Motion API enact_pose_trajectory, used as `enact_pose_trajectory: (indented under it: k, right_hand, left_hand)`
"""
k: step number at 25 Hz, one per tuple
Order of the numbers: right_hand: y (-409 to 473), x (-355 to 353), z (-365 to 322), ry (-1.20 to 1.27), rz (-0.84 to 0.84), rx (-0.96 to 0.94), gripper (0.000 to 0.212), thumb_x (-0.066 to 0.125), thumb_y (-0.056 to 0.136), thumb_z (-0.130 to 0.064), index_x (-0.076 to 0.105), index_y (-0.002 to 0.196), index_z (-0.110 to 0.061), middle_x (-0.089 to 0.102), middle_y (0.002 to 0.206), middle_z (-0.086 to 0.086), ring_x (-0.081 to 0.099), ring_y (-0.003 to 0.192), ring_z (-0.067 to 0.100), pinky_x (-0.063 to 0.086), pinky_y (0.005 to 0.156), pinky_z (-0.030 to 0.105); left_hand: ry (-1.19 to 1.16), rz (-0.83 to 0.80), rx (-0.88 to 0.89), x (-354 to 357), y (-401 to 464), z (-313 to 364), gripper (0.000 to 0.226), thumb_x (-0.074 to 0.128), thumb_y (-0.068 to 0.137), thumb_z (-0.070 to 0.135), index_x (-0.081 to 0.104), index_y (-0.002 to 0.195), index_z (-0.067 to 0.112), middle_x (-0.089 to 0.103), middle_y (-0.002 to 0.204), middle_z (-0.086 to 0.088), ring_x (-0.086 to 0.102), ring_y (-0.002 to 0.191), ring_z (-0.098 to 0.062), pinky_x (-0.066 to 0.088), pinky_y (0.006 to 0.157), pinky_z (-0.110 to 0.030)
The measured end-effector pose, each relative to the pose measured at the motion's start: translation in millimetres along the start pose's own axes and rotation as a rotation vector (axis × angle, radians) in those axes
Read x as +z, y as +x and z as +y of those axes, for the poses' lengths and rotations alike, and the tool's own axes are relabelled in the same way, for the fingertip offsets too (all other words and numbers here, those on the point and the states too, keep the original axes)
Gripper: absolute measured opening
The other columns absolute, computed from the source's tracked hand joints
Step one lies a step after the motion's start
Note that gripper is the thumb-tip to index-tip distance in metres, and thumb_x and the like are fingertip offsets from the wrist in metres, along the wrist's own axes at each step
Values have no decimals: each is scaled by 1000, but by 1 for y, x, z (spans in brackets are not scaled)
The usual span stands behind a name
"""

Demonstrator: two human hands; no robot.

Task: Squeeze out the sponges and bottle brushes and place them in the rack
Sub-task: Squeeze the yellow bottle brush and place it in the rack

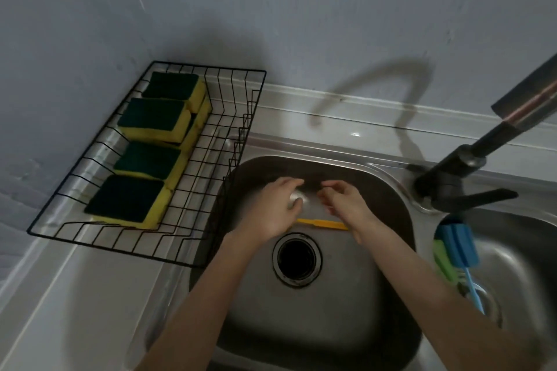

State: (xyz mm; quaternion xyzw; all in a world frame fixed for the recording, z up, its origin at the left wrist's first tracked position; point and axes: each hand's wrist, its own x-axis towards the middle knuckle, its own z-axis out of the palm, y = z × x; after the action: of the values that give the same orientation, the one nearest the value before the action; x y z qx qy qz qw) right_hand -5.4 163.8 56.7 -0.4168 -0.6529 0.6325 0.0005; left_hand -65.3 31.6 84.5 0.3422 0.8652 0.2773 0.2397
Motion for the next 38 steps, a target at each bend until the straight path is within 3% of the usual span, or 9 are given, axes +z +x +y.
enact_pose_trajectory:
  k: [4,6,8,13,18,22,29,33,38]
  right_hand:
    - [12,11,27,196,-47,265,31,39,95,-8,49,120,8,61,115,24,61,88,23,48,71,28]
    - [19,19,40,263,-43,395,18,39,95,-9,54,100,0,54,130,26,57,114,33,46,65,27]
    - [27,26,51,282,-28,490,15,40,94,-10,49,84,-3,52,131,27,56,117,34,45,62,25]
    - [44,34,77,406,-30,573,30,41,94,-11,44,119,4,52,133,23,54,120,31,47,77,29]
    - [59,41,82,588,6,639,16,41,93,-9,49,79,-7,54,118,18,56,93,22,43,62,22]
    - [64,47,90,742,49,679,17,45,93,-14,49,77,-9,56,93,7,54,75,13,42,61,22]
    - [50,45,86,610,107,514,19,43,95,-18,47,77,-13,52,75,8,54,70,15,48,76,27]
    - [32,40,66,474,124,325,25,41,95,-18,43,71,-15,46,65,6,50,59,14,47,49,17]
    - [9,28,24,351,151,92,26,44,94,-19,45,68,-15,47,60,5,47,54,14,43,55,22]
  left_hand:
    - [37,-78,-128,34,14,-34,49,48,90,17,36,137,15,36,147,-9,30,137,-25,27,114,-35]
    - [76,-119,-170,45,20,-49,51,48,90,19,34,139,15,32,150,-10,24,140,-27,23,116,-37]
    - [115,-168,-196,52,28,-63,53,47,90,22,29,141,16,26,153,-9,19,142,-28,20,117,-40]
    - [168,-243,-234,66,41,-85,59,45,91,26,20,144,17,17,156,-7,11,144,-29,17,119,-42]
    - [219,-258,-228,77,43,-94,61,46,90,26,19,143,15,15,156,-5,3,145,-27,20,116,-42]
    - [181,-214,-228,83,37,-94,61,49,88,20,21,143,18,25,149,-7,12,141,-28,23,114,-38]
    - [72,-180,-256,82,21,-82,59,49,87,15,27,141,22,29,140,-11,24,131,-29,28,109,-34]
    - [48,-146,-265,75,12,-64,60,52,86,17,26,140,21,28,143,-11,27,132,-28,28,110,-37]
    - [23,-9,-191,55,2,-33,58,55,85,27,31,137,19,37,140,-9,35,129,-27,30,106,-38]
